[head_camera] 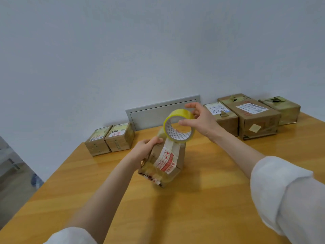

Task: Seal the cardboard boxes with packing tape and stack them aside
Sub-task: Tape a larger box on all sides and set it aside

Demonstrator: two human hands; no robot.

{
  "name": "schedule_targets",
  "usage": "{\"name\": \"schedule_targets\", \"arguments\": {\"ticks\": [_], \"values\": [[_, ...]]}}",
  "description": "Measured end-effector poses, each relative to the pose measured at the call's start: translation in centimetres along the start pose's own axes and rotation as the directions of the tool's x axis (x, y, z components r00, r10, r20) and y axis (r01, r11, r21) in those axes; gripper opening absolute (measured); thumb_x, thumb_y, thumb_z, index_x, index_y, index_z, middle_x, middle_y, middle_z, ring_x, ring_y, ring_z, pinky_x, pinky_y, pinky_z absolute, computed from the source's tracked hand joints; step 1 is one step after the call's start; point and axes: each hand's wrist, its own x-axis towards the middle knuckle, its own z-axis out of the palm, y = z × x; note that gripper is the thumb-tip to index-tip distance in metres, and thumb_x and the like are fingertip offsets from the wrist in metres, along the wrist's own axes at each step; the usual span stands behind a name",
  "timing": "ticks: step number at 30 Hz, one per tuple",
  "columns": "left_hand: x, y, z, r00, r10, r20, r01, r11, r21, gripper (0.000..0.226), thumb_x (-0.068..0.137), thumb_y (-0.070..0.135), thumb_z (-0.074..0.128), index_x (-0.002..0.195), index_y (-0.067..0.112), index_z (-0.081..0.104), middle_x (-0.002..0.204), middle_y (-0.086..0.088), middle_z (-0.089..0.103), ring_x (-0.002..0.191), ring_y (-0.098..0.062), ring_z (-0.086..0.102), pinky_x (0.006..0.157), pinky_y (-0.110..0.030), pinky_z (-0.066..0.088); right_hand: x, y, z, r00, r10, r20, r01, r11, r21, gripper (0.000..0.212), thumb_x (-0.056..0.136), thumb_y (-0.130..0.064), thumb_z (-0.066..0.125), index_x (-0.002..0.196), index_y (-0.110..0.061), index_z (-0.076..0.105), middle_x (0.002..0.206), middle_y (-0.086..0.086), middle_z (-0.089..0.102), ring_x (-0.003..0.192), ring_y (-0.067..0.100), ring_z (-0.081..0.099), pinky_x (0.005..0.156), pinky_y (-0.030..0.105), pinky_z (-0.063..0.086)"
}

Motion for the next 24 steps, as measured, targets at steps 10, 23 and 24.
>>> {"name": "schedule_targets", "arguments": {"ticks": [10,23,24], "values": [[1.1,-4.3,-2.2,0.993,-0.089,0.083,0.103,0.978,-0.181,0.048,0.079,0.059,0.060,0.108,0.022,0.064,0.091,-0.003,0.073,0.097,-0.027,0.064,0.086,-0.043,0.052,1.2,-0.8,3.1,0.984,-0.068,0.165,0.098,0.978,-0.183,0.053,0.075,-0.004,0.069,0.122,-0.024,0.057,0.092,-0.005,0.057,0.079,0.010,0.052,0.068,0.023,0.045],[1.7,-6.2,-3.2,0.989,-0.071,0.132,0.113,0.933,-0.341,0.051,0.083,0.051,0.060,0.115,0.012,0.061,0.091,-0.011,0.071,0.085,-0.026,0.065,0.089,-0.044,0.049,1.0,-0.9,-1.8,0.872,0.154,0.465,0.051,0.915,-0.399,0.026,0.078,-0.039,0.076,0.104,-0.041,0.071,0.064,-0.020,0.057,0.058,-0.004,0.051,0.056,0.011,0.039],[1.6,-6.1,-3.2,0.989,-0.069,0.134,0.111,0.934,-0.338,0.050,0.084,0.052,0.059,0.114,0.012,0.062,0.091,-0.011,0.071,0.085,-0.026,0.064,0.090,-0.043,0.049,0.9,-0.7,-1.8,0.883,0.134,0.450,0.041,0.933,-0.357,0.027,0.079,-0.042,0.074,0.105,-0.041,0.071,0.059,-0.021,0.058,0.056,-0.004,0.052,0.055,0.010,0.040]]}}
